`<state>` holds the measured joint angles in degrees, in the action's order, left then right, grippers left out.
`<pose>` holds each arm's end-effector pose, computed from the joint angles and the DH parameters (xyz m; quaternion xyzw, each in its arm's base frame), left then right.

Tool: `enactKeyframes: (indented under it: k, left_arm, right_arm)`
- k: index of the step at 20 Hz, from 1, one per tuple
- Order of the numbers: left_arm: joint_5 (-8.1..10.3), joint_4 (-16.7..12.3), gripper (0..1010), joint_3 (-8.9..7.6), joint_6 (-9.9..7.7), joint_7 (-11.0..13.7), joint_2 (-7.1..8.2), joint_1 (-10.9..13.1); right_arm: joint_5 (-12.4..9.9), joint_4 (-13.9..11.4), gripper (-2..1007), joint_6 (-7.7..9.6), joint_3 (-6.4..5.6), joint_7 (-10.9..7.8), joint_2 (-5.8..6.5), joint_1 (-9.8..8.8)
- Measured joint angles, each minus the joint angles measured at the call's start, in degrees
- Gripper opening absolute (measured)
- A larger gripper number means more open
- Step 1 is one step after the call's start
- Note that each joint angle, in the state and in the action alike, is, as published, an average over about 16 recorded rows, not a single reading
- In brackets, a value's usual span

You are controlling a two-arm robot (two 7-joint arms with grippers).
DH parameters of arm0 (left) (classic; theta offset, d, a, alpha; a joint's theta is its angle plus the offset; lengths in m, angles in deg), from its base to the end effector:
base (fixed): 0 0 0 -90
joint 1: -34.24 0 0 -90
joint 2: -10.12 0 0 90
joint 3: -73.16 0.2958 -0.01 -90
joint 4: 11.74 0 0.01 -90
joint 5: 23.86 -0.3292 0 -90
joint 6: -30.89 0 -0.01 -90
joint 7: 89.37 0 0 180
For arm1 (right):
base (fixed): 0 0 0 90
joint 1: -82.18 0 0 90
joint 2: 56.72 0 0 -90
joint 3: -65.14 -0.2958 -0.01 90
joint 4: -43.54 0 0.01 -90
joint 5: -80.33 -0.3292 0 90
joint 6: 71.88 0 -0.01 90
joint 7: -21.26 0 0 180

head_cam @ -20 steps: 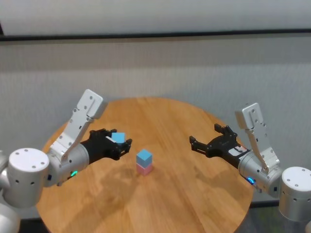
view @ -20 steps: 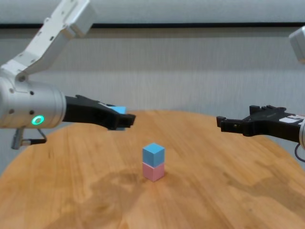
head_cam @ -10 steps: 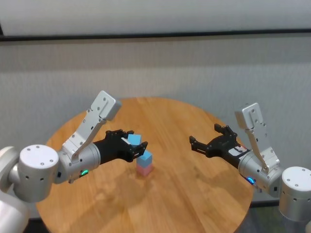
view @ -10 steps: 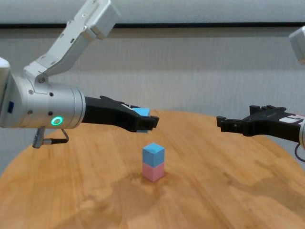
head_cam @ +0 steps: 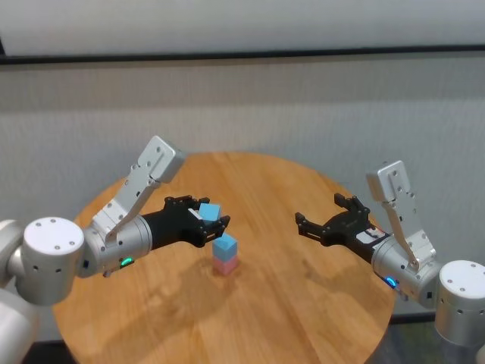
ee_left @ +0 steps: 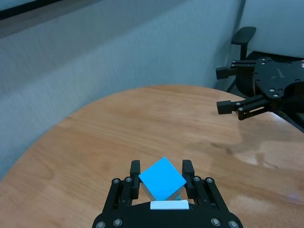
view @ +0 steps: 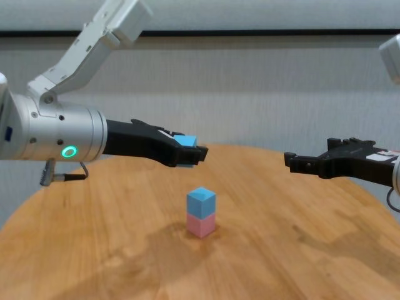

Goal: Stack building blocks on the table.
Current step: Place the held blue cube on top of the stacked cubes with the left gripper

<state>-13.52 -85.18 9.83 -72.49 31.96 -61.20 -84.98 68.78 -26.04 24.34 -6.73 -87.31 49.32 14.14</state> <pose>0.4685 -0.0118 -0.2314 0.1715 -0.0287 0.3596 0.9168 0.4485 -0.0202 -0.2891 -0.1156 0.0058 -0.5048 0.8554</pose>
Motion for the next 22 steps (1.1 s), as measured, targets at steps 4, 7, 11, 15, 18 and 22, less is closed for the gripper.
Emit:
enactKeyframes:
  k: [4, 7, 11, 15, 18, 22]
  left_arm:
    - [0.51, 0.5, 558, 0.8, 0.98, 1.3, 0.63, -0.7]
    - [0.81, 0.6, 558, 1.58, 1.55, 2.3, 1.13, -1.2]
    - [1.13, 0.5, 558, 2.73, 2.2, 3.6, 1.74, -1.8]
    - [1.4, 0.6, 558, 3.9, 2.81, 4.7, 2.16, -2.4]
    - [1.62, 1.0, 558, 4.76, 3.33, 5.5, 2.31, -2.9]
    - [1.92, 2.1, 558, 5.87, 4.1, 6.4, 2.26, -3.9]
  right_arm:
    - [0.0, 0.0, 1000, 0.0, 0.0, 0.0, 0.0, 0.0]
    - [0.0, 0.0, 1000, 0.0, 0.0, 0.0, 0.0, 0.0]
    - [0.0, 0.0, 1000, 0.0, 0.0, 0.0, 0.0, 0.0]
    - [0.0, 0.0, 1000, 0.0, 0.0, 0.0, 0.0, 0.0]
    - [0.0, 0.0, 1000, 0.0, 0.0, 0.0, 0.0, 0.0]
    - [0.0, 0.0, 1000, 0.0, 0.0, 0.0, 0.0, 0.0]
